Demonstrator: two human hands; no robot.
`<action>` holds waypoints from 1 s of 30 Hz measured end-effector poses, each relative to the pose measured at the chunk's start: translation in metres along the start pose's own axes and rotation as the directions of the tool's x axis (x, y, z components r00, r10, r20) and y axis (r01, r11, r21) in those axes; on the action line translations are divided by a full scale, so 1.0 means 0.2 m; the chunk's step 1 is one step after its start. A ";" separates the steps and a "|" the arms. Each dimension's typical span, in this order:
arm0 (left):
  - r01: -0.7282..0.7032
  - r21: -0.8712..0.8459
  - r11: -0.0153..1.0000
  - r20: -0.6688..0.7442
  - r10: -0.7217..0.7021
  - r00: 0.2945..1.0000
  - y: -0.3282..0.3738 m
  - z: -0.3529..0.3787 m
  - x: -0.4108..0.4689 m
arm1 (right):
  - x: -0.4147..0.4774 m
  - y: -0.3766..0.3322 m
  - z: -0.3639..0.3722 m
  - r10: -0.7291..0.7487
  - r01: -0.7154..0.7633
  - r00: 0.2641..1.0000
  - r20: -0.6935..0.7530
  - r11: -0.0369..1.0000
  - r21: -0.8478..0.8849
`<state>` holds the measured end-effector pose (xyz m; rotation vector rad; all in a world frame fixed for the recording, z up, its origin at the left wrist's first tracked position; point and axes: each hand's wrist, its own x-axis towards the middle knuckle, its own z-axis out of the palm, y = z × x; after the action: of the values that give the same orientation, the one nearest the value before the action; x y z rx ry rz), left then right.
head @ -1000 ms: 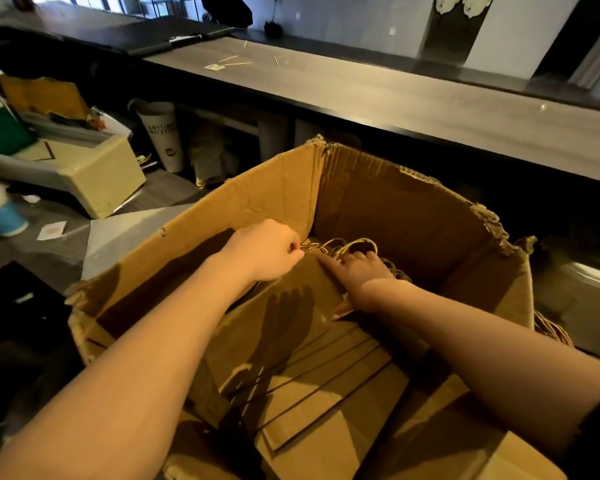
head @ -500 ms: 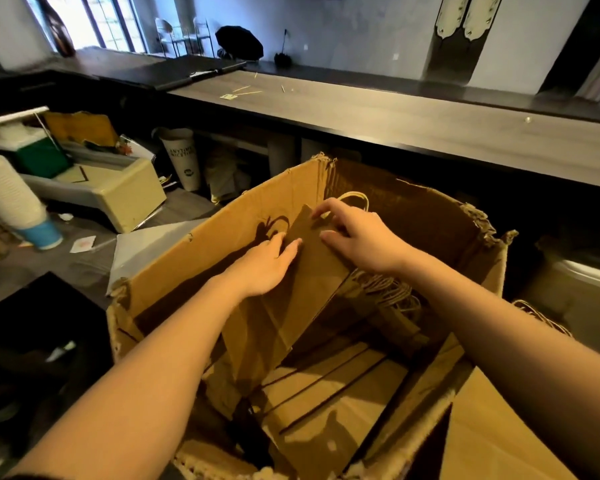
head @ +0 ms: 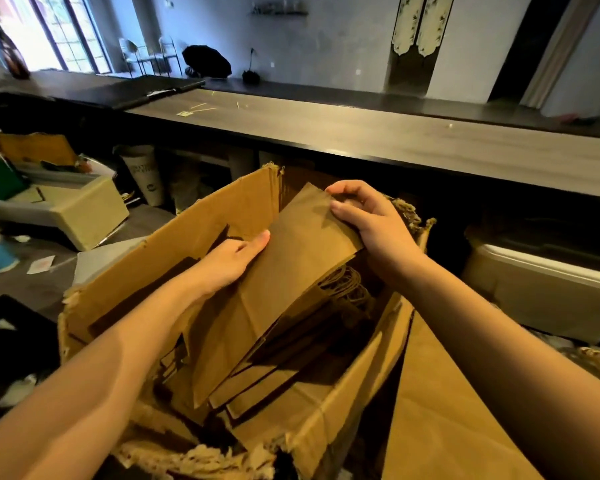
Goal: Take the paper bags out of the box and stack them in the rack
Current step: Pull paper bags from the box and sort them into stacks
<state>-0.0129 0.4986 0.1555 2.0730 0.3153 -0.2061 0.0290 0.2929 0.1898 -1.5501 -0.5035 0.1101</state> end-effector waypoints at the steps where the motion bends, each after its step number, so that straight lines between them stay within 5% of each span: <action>1: -0.029 -0.012 0.999 -0.002 0.029 1.000 0.04 0.02 -0.01 | -0.01 -0.02 -0.03 0.016 -0.014 0.999 -0.034 0.998 0.053; 9: -0.156 -0.185 0.970 -0.082 0.142 0.986 0.36 0.16 -0.02 | -0.05 -0.09 -0.29 0.215 -0.077 0.927 -0.309 0.912 0.403; 14: -0.131 -0.241 0.962 -0.156 0.095 0.983 0.39 0.25 -0.01 | -0.04 -0.05 -0.40 0.127 -0.083 0.910 -0.394 0.989 0.125; 19: -0.131 -0.274 0.953 -0.274 0.053 0.960 0.32 0.18 -0.05 | 0.02 -0.03 -0.39 -0.015 -0.008 0.948 -0.317 0.998 -0.070; 30: -0.186 -0.328 0.926 -0.638 -0.071 0.767 0.04 -0.07 -0.11 | 0.27 0.09 -0.03 -0.127 0.073 0.983 -0.133 0.932 -0.355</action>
<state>-0.0317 0.5028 0.1757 1.7014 0.6491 0.5912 0.0846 0.3083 0.1863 -1.8594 -0.4965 -0.1878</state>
